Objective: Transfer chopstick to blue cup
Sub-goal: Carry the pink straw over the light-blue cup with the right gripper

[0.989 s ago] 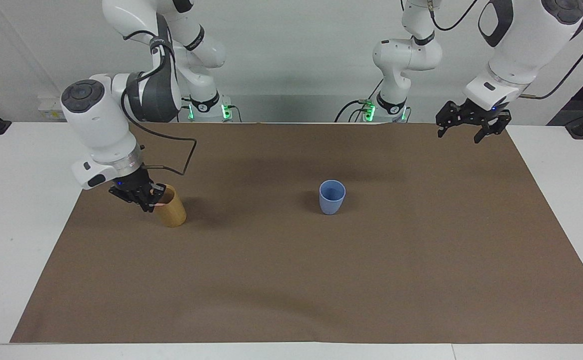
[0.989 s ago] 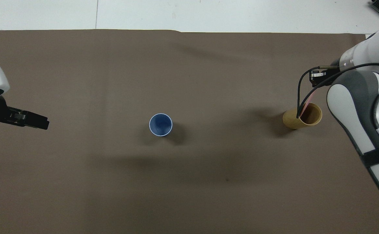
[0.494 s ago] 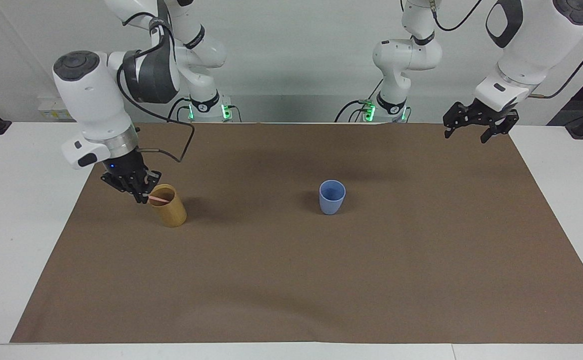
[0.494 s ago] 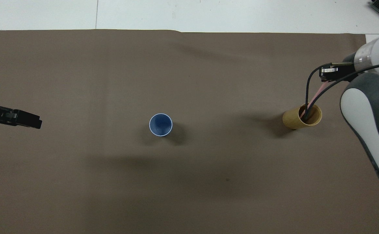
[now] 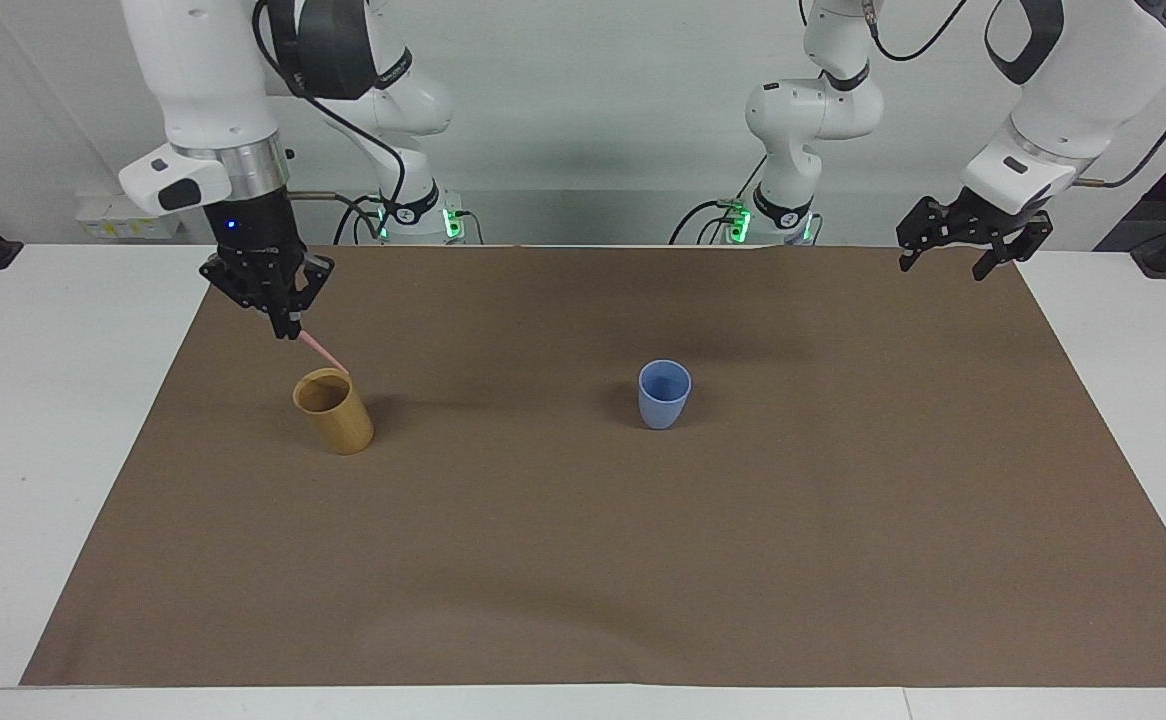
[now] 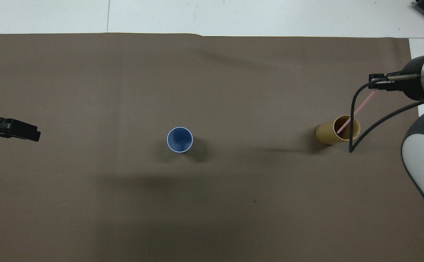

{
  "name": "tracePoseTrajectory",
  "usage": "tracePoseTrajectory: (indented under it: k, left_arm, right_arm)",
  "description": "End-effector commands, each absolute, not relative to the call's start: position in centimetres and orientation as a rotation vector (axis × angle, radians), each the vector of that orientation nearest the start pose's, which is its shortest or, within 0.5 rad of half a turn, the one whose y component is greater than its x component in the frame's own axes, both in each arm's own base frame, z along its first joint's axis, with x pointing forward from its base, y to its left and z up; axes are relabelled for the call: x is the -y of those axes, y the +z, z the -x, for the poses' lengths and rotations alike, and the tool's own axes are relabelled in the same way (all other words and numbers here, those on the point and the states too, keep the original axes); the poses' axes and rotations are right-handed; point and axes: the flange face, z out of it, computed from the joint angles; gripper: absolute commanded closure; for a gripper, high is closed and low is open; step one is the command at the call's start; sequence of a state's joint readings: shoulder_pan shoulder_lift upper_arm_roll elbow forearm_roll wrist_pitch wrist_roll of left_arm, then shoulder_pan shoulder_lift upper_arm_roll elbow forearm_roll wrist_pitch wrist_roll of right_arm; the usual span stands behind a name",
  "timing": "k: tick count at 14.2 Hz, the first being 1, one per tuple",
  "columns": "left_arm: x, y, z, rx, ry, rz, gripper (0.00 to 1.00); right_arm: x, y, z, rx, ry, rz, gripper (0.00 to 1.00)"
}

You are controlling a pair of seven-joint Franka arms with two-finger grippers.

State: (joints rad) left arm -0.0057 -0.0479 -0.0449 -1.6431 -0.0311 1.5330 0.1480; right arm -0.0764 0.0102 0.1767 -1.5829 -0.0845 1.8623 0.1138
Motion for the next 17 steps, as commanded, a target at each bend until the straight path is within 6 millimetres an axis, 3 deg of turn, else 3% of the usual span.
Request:
tracePoseTrajectory:
  k: [1,3,6,9,14,17]
  left_arm:
    - [3.0,61.5,-53.8,-0.336,0.124,3.153,0.00]
    - [2.9,61.4,-53.8,-0.334,0.129,3.153,0.00]
    - [2.9,61.5,-53.8,-0.334,0.126,3.153,0.00]
    - [3.0,61.9,-53.9,-0.338,0.119,3.149,0.00]
    - [2.8,62.8,-53.4,-0.322,0.078,3.151,0.00]
    - [2.4,62.8,-53.4,-0.309,0.078,3.152,0.00]
  right_arm:
    - [-8.1,67.3,-55.8,0.023,-0.509,3.135,1.00]
    - [-12.1,69.2,-54.6,0.029,-0.568,3.096,1.00]
    - [-18.7,70.3,-52.7,0.055,-0.611,3.021,1.00]
    - [-22.1,71.5,-52.2,0.079,-0.675,2.860,1.00]
    - [-30.4,69.7,-51.1,0.245,-0.729,2.767,1.00]
    - [-34.6,67.0,-51.7,0.246,-0.773,2.730,1.00]
